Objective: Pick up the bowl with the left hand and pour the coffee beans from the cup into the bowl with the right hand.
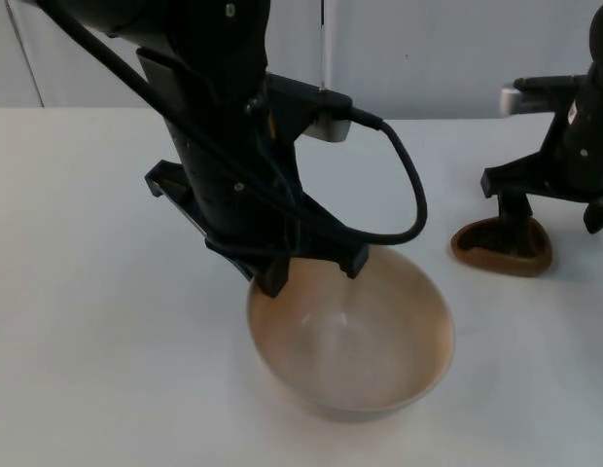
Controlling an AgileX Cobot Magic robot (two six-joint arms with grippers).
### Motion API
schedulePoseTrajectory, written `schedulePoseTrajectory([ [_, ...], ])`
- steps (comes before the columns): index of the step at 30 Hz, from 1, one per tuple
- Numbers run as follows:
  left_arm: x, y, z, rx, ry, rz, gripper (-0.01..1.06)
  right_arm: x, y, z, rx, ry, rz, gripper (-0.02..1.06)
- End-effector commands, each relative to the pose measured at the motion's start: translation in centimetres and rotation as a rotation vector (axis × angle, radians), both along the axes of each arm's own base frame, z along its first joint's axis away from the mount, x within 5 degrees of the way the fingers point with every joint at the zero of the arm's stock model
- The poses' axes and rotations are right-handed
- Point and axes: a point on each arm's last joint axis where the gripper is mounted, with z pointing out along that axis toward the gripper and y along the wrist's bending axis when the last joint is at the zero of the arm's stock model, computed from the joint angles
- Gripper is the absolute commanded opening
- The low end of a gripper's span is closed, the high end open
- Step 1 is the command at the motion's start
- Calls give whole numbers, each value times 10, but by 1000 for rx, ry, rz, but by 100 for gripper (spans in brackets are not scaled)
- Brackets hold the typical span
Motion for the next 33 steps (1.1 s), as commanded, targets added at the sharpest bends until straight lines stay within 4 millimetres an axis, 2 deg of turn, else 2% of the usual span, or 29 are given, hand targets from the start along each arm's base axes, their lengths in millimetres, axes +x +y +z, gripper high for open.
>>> schedulePoseTrajectory([
  [1,-1,-2,1,-12,2,6,0,2,-2,1,-3,-6,2,81],
  [8,-1,-2,1,-12,2,6,0,0,-3,-18,-20,47,3,81],
  [15,-1,-2,1,-12,2,6,0,1,-2,-20,-14,43,1,77],
  [19,-1,-2,1,-12,2,6,0,1,-2,-20,-17,35,2,60],
  [20,-1,-2,1,-12,2,6,0,1,-2,-20,-17,35,2,60],
  [25,-1,-2,1,-12,2,6,0,2,-2,-16,-11,22,2,41],
  [26,-1,-2,1,-12,2,6,0,2,-2,-16,-11,22,2,41],
  [30,-1,-2,1,-12,2,6,0,4,-1,-2,5,-24,3,24],
  [31,-1,-2,1,-12,2,6,0,4,-1,-2,5,-24,3,24],
  [33,-1,-2,1,-12,2,6,0,5,-1,1,11,-34,2,18],
])
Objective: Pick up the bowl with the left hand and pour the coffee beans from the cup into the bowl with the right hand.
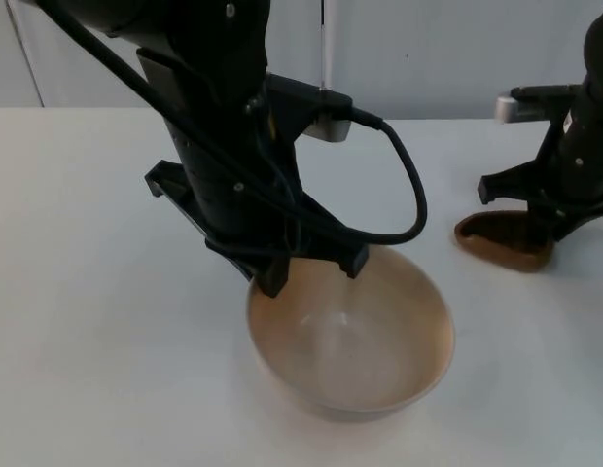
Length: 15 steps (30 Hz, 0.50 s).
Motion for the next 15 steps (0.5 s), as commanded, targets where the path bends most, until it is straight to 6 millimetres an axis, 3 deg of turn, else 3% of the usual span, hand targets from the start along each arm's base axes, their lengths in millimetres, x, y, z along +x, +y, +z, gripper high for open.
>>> schedulePoseTrajectory([
  [1,-1,-2,1,-12,2,6,0,1,-1,10,6,-33,0,14],
  [6,-1,-2,1,-12,2,6,0,1,-1,10,9,-27,-5,0],
  [15,-1,-2,0,-10,4,6,0,0,0,10,22,-25,-14,0],
])
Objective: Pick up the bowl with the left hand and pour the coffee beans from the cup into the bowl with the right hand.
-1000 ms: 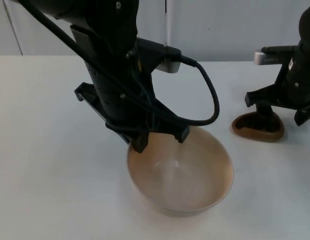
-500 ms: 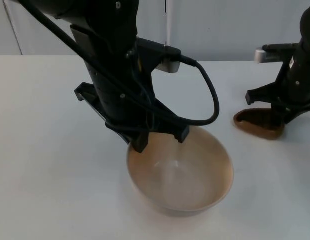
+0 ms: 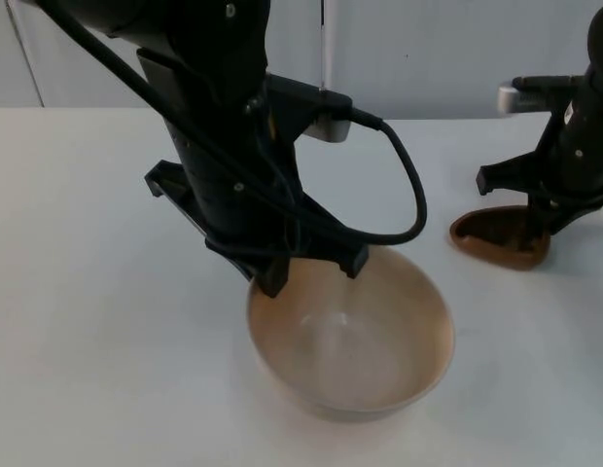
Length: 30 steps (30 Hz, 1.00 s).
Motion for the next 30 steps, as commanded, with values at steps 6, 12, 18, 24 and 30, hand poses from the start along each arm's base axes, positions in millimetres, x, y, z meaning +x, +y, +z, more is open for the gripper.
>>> schedulePoseTrajectory([
  [6,-1,-3,0,-12,4,7,0,-3,-1,4,8,29,-11,0],
  [12,-1,-3,0,-12,4,7,0,-6,-2,7,-3,55,-3,0],
  [18,-1,-3,0,-12,4,7,0,-8,-1,38,20,4,34,0],
  [24,-1,-3,1,-15,0,7,0,-14,-3,72,-7,26,90,0],
  [30,-1,-3,1,-15,0,7,0,-21,0,119,24,38,166,0],
])
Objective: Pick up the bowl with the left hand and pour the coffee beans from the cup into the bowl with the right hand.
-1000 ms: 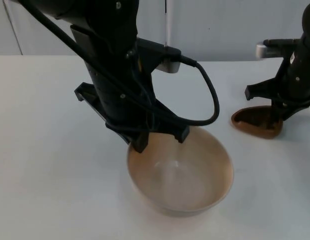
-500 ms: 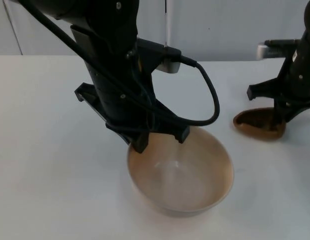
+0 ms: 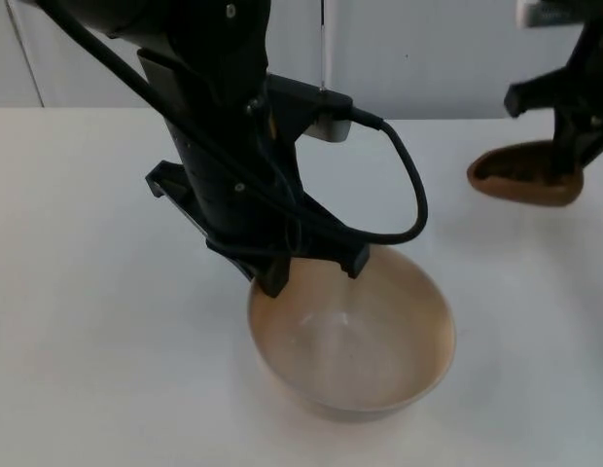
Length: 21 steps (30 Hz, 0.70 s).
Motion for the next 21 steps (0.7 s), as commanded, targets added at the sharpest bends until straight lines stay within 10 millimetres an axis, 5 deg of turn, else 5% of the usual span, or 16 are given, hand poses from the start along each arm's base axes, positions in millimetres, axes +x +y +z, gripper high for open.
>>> schedulePoseTrajectory([
  [1,-1,-3,1,-14,-1,6,0,-5,0,24,14,2,39,0],
  [21,-1,-2,1,-9,5,6,0,-32,-8,91,-13,-26,150,0],
])
